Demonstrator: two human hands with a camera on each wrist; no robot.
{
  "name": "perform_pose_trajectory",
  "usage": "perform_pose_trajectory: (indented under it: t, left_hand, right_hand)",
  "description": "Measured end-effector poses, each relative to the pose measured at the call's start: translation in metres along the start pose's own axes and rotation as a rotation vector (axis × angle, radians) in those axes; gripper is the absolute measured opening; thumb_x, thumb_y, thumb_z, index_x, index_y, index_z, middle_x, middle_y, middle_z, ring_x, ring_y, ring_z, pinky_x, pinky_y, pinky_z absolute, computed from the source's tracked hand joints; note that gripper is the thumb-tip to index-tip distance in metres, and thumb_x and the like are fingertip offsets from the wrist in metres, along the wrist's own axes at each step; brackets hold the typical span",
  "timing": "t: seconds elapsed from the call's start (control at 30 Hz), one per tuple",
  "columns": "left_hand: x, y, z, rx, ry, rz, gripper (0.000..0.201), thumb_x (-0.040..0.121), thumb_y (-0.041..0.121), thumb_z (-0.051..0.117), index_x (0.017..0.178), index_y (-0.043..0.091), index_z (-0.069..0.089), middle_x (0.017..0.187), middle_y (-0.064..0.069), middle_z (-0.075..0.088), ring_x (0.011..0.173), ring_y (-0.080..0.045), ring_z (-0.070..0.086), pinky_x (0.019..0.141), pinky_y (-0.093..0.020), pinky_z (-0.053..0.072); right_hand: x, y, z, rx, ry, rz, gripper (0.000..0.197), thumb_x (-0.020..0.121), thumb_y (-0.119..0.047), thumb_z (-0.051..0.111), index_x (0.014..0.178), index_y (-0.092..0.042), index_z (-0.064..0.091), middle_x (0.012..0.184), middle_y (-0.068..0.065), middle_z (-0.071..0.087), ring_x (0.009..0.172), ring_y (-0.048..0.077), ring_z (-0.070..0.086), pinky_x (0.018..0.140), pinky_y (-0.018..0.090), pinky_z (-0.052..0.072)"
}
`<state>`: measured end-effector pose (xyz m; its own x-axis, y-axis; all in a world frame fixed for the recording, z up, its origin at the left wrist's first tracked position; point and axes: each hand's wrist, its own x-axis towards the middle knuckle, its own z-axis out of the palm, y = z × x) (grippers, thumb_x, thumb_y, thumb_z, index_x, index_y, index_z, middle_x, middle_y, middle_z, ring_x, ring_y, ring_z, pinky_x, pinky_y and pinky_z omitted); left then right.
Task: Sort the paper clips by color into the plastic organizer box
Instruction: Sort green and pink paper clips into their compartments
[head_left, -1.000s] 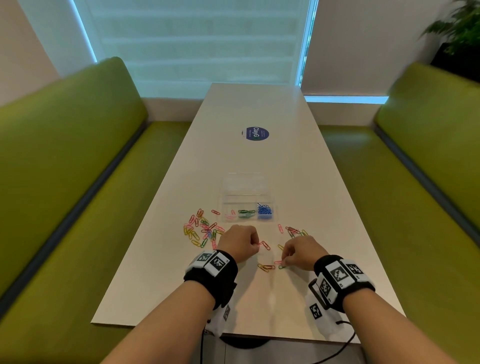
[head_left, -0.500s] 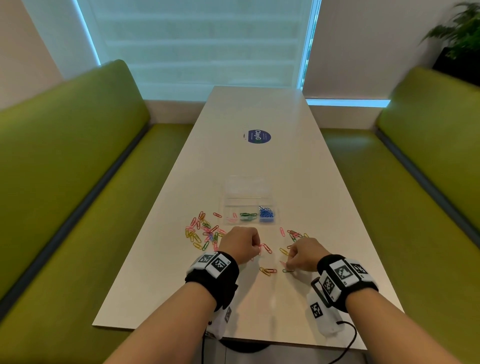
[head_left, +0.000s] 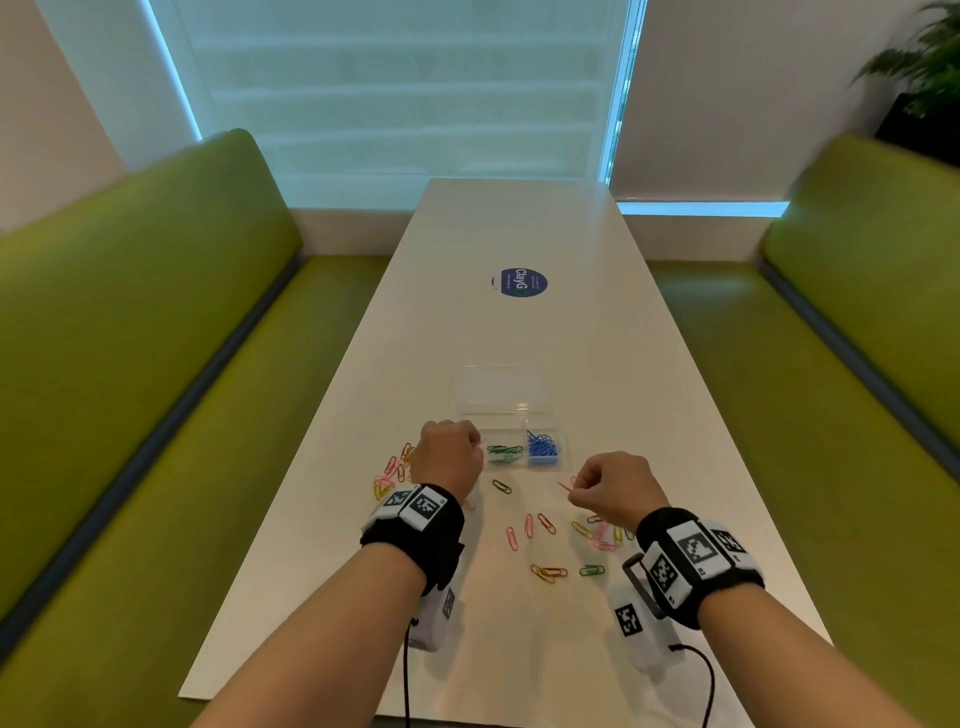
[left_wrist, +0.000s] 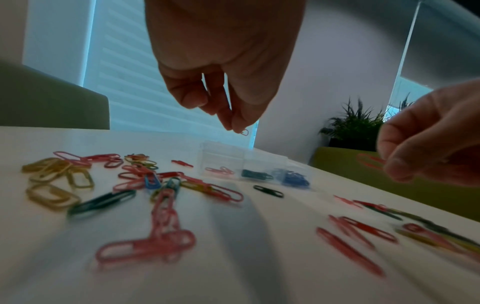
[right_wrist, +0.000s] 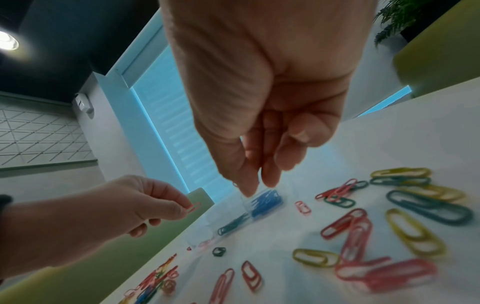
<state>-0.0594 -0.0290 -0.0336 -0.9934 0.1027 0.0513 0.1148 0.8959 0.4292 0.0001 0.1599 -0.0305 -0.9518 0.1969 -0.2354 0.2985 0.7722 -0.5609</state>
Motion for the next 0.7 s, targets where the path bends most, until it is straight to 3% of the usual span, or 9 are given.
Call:
perform_pose_trajectory:
  t: [0.17,0.3,0.4,0.57,0.7]
  left_hand:
    - [0.014,-0.004,0.002,0.035,-0.047,-0.039,0.030,0.096,0.019,0.045,0.120,0.018,0.063,0.116,-0.008,0.063,0.117,-0.022,0.048,0.088,-0.033,0.046]
    - [0.016,-0.008,0.005,0.037,-0.067,-0.056,0.030,0.097,0.022,0.045,0.122,0.019,0.062,0.117,-0.007,0.062,0.117,-0.021,0.049,0.090,-0.032,0.045]
    - [0.018,-0.011,0.005,0.009,-0.047,-0.069,0.028,0.096,0.022,0.048,0.120,0.019,0.063,0.115,-0.006,0.064,0.119,-0.021,0.047,0.090,-0.035,0.045]
    - [0.020,-0.017,-0.003,-0.033,0.003,-0.096,0.029,0.095,0.021,0.048,0.121,0.019,0.062,0.113,-0.005,0.065,0.117,-0.020,0.048,0.087,-0.034,0.046]
    - [0.019,-0.027,-0.006,-0.032,0.022,-0.123,0.029,0.095,0.022,0.047,0.119,0.018,0.063,0.112,-0.005,0.065,0.115,-0.020,0.049,0.085,-0.034,0.046]
  right_hand:
    - [0.005,0.000,0.003,0.019,0.003,0.006,0.017,0.077,-0.014,0.069,0.065,-0.022,0.060,0.073,-0.005,0.063,0.070,0.015,0.067,0.074,0.035,0.059]
    - [0.010,0.000,0.004,0.004,0.001,-0.004,0.021,0.078,-0.016,0.069,0.063,-0.024,0.057,0.074,-0.006,0.062,0.072,0.013,0.063,0.074,0.029,0.057]
    - [0.017,-0.006,0.007,-0.010,0.006,-0.027,0.025,0.079,-0.019,0.069,0.061,-0.027,0.054,0.071,-0.009,0.059,0.075,0.012,0.060,0.074,0.026,0.053]
    - [0.031,-0.030,0.017,-0.013,-0.003,-0.073,0.022,0.080,-0.020,0.066,0.063,-0.025,0.055,0.071,-0.011,0.056,0.078,0.011,0.058,0.078,0.029,0.053]
    - [0.043,-0.059,0.030,-0.029,0.013,-0.117,0.015,0.081,-0.023,0.065,0.067,-0.023,0.058,0.079,-0.008,0.060,0.082,0.013,0.058,0.077,0.030,0.052]
